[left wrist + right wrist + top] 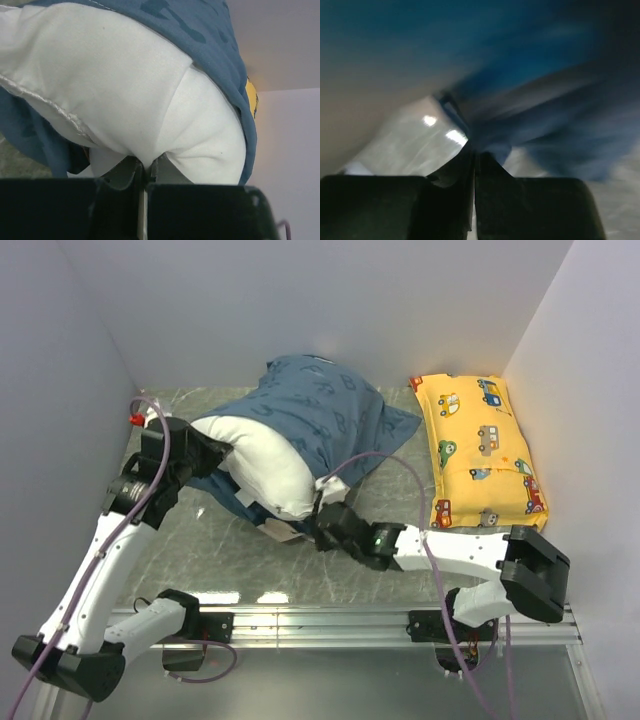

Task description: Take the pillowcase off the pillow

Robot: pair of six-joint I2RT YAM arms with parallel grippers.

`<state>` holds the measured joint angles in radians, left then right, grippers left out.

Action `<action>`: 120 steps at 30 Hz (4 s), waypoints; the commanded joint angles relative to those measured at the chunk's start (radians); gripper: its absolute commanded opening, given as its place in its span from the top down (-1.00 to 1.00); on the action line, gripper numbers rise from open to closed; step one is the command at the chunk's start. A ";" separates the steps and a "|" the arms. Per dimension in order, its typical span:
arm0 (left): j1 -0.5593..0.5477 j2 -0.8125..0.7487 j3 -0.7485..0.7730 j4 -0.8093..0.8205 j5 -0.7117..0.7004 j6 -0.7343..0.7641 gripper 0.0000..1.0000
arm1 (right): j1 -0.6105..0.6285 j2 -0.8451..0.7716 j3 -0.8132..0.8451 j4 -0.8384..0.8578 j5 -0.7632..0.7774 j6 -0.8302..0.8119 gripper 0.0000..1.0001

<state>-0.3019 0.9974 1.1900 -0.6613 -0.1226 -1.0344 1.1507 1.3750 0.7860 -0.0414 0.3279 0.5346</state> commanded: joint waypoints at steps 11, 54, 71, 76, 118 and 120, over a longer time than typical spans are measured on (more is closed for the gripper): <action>0.007 -0.316 -0.383 0.124 0.057 -0.090 0.99 | -0.003 -0.304 0.088 -0.161 -0.223 -0.123 -0.21; 0.006 -0.704 -0.489 -0.185 0.222 0.019 0.99 | -0.502 0.855 1.443 -0.505 0.261 -0.286 1.00; 0.349 -0.101 -0.302 0.207 0.113 0.048 0.99 | -0.520 0.368 0.671 -0.301 0.043 -0.166 1.00; 0.553 0.122 -0.212 0.276 0.274 0.117 0.99 | -0.447 0.348 0.645 -0.314 -0.049 -0.168 1.00; -0.082 0.190 -0.282 0.108 -0.252 0.263 0.99 | -0.393 0.399 0.765 -0.350 -0.228 -0.177 -0.17; -0.082 0.176 -0.271 0.108 -0.249 0.264 0.99 | -0.376 0.310 0.724 -0.344 -0.205 -0.183 -0.37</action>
<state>-0.3885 1.1751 0.8898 -0.5419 -0.2943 -0.7795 0.7494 1.8248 1.5570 -0.3164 0.0929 0.3801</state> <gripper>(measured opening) 0.037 0.655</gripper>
